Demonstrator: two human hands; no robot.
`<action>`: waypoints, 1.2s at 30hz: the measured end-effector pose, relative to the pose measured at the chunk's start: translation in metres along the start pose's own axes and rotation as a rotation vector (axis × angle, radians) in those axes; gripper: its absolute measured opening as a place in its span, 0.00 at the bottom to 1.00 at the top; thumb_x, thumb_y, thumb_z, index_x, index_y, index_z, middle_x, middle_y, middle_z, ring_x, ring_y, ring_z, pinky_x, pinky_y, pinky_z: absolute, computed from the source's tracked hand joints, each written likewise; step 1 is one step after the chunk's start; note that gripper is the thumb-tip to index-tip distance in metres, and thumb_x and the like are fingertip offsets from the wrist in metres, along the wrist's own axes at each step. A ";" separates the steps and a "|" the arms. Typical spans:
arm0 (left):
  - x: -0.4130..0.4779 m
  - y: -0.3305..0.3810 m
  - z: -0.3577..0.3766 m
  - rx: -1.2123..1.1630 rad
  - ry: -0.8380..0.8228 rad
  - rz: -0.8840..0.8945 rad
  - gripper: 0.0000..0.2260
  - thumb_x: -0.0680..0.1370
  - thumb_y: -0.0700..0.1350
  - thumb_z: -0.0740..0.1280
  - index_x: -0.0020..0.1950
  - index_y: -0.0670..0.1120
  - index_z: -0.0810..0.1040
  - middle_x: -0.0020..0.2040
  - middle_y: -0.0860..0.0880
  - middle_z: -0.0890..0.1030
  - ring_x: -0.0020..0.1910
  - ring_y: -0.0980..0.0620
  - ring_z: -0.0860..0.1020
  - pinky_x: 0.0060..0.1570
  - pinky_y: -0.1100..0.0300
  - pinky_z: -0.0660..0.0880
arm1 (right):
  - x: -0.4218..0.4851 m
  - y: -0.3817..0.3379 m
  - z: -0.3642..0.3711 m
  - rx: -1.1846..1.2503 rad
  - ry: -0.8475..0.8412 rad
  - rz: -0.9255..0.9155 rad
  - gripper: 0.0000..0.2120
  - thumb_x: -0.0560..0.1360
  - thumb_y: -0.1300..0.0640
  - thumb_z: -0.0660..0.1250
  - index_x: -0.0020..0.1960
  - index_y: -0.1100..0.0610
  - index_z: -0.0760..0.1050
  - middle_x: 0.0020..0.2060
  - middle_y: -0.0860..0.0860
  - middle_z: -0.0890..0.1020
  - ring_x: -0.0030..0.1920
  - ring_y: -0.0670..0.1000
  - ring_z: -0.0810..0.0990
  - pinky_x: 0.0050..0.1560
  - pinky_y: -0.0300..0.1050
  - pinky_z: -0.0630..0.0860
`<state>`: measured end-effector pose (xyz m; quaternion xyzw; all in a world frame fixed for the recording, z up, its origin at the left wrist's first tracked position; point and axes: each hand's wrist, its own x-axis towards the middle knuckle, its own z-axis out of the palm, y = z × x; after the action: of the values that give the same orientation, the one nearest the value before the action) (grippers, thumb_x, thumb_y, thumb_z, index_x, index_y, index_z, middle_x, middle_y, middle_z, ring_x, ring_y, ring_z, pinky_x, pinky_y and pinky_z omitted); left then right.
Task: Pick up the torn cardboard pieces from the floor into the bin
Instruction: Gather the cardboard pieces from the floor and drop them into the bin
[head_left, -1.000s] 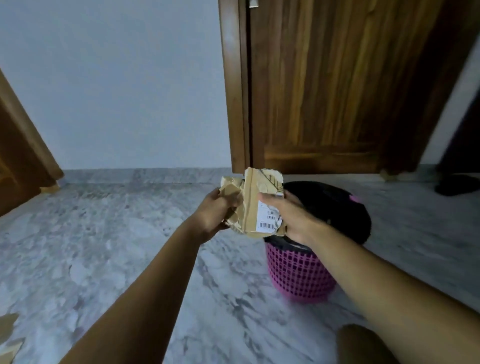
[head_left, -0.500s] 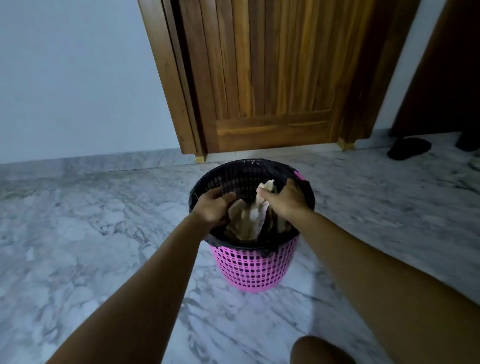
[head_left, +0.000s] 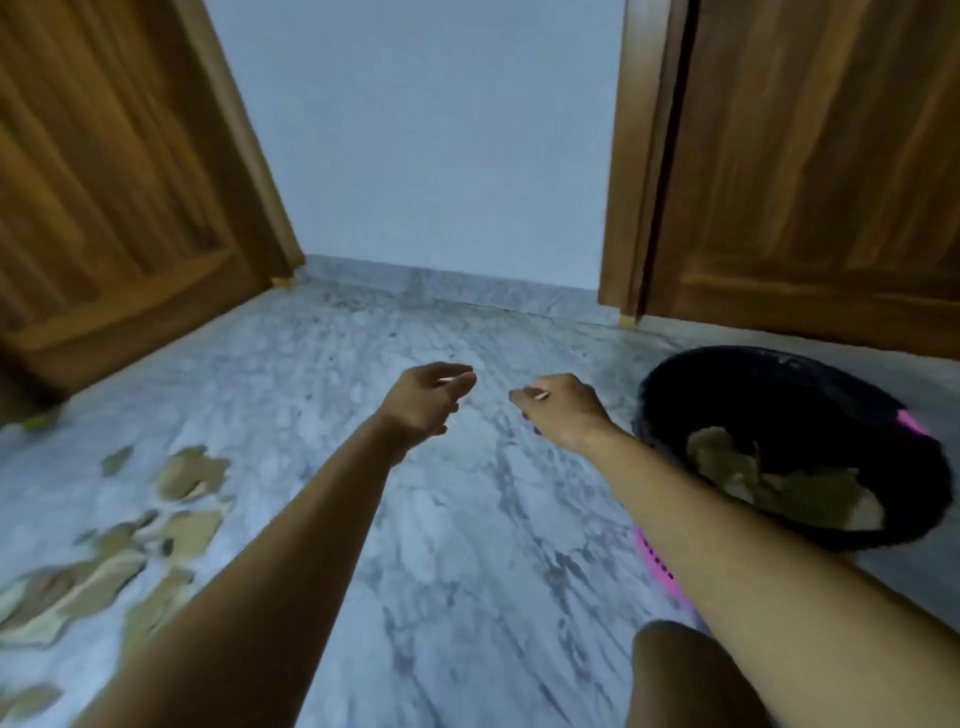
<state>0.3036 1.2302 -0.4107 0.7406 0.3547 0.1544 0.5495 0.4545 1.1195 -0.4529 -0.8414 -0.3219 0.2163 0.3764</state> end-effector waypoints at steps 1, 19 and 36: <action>-0.013 -0.011 -0.032 0.009 0.055 -0.016 0.12 0.80 0.51 0.67 0.62 0.50 0.80 0.61 0.45 0.81 0.60 0.42 0.79 0.55 0.49 0.77 | -0.002 -0.023 0.025 -0.002 -0.058 -0.034 0.19 0.78 0.40 0.66 0.51 0.57 0.80 0.47 0.50 0.83 0.46 0.55 0.84 0.50 0.50 0.80; -0.336 -0.243 -0.474 0.089 0.709 -0.316 0.13 0.80 0.54 0.66 0.61 0.50 0.80 0.62 0.46 0.81 0.57 0.47 0.80 0.50 0.54 0.78 | -0.205 -0.321 0.460 -0.034 -0.720 -0.502 0.04 0.78 0.47 0.69 0.46 0.46 0.80 0.55 0.50 0.83 0.52 0.51 0.81 0.59 0.53 0.80; -0.461 -0.335 -0.594 -0.056 0.876 -0.618 0.13 0.80 0.54 0.66 0.59 0.47 0.79 0.58 0.47 0.78 0.45 0.49 0.75 0.37 0.57 0.71 | -0.319 -0.425 0.635 -0.331 -1.031 -0.659 0.24 0.77 0.49 0.72 0.70 0.53 0.73 0.51 0.52 0.81 0.53 0.51 0.79 0.54 0.41 0.72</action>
<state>-0.5060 1.3759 -0.4386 0.4530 0.7480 0.2893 0.3895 -0.3149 1.4251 -0.4817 -0.5328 -0.7331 0.4141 0.0846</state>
